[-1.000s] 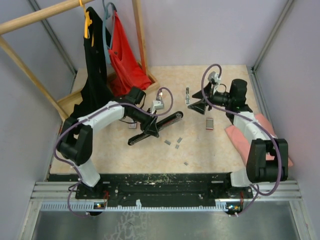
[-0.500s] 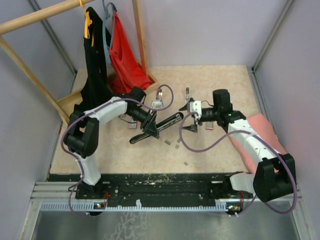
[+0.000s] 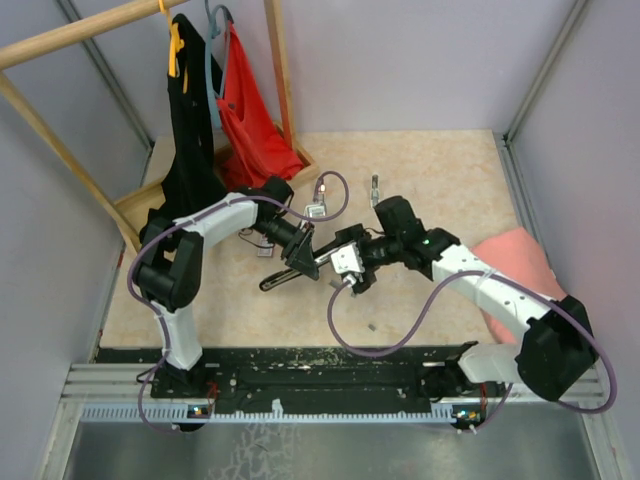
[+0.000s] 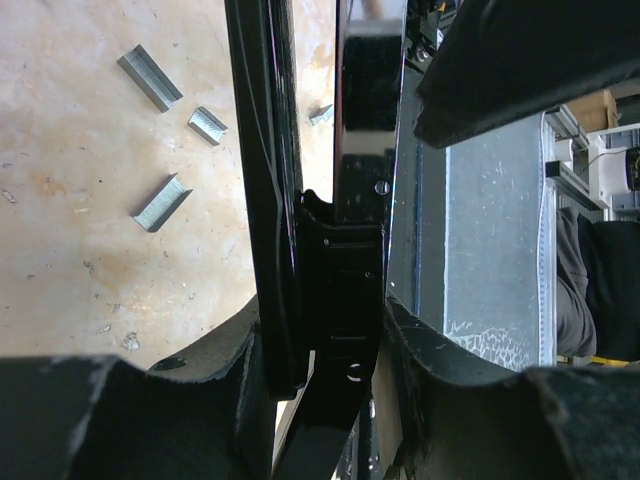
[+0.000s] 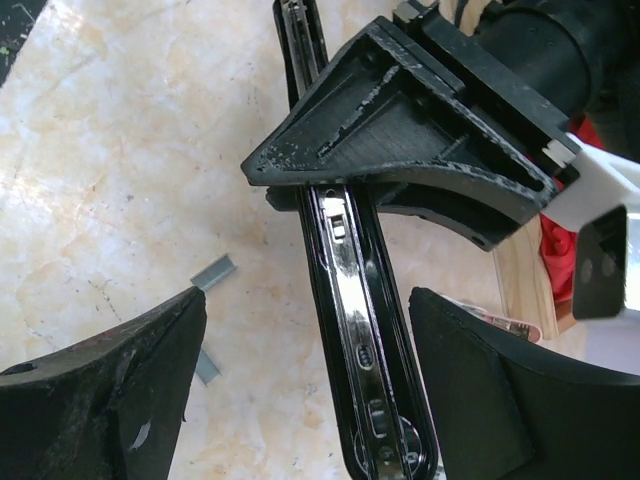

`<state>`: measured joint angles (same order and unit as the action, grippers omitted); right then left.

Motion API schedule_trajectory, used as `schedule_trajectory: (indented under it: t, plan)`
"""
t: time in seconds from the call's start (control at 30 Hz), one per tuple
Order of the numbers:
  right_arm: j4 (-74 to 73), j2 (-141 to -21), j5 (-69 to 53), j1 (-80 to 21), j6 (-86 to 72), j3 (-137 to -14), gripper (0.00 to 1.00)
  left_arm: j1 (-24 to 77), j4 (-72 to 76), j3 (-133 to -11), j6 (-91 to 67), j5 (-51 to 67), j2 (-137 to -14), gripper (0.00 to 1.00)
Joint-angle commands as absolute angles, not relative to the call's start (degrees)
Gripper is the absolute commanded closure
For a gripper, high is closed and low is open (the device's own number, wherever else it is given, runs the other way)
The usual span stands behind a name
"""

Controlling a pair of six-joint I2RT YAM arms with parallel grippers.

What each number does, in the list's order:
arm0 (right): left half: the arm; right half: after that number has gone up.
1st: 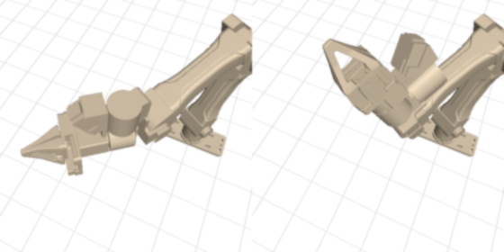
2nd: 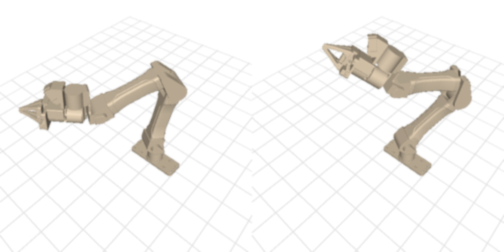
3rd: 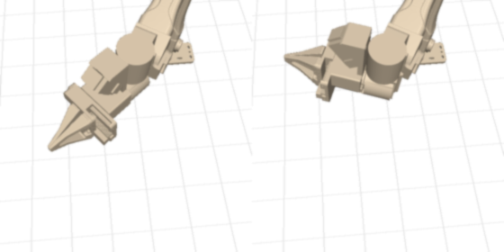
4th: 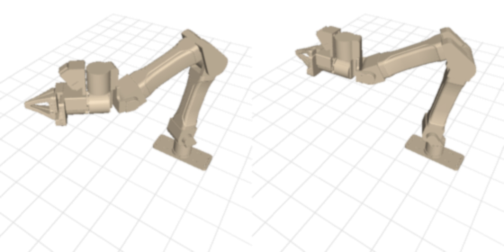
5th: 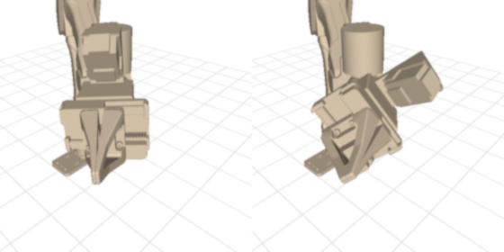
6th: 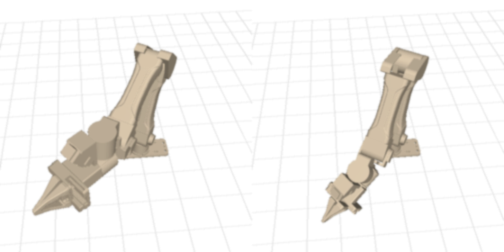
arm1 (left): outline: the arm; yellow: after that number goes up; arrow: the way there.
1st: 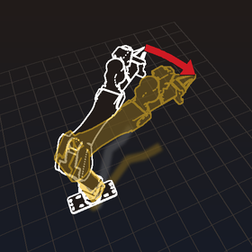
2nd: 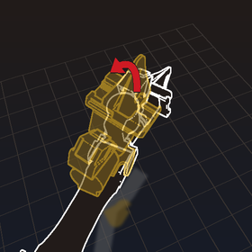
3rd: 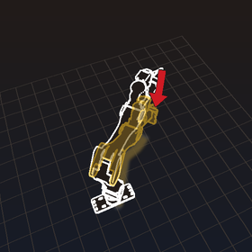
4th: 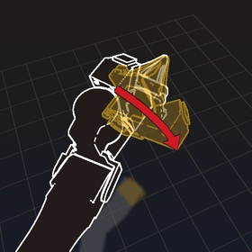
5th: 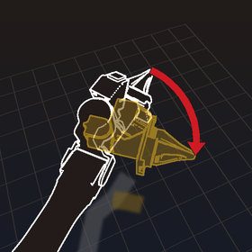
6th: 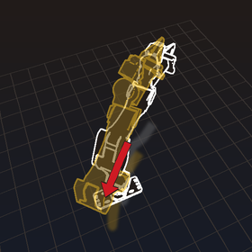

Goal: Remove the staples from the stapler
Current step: Unload the staple at the center of the board.

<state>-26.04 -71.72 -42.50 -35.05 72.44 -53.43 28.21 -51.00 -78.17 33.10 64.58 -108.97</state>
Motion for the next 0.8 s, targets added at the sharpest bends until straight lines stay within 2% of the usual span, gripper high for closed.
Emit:
schedule_trajectory:
  t: [0.0, 0.47, 0.77]
  plan:
    - [-22.8, -73.5, -34.8, -39.1, 72.2, -56.2, 0.17, 28.6, -52.2, -80.2, 34.8, 68.8, -109.4, 1.0]
    - [-19.1, -79.8, -22.2, -48.0, 70.4, -57.1, 0.17, 31.2, -53.4, -80.3, 36.4, 67.0, -109.9, 1.0]
    - [-17.5, -81.5, -16.8, -51.1, 70.3, -56.3, 0.31, 32.1, -54.2, -80.7, 37.1, 67.1, -110.3, 1.0]
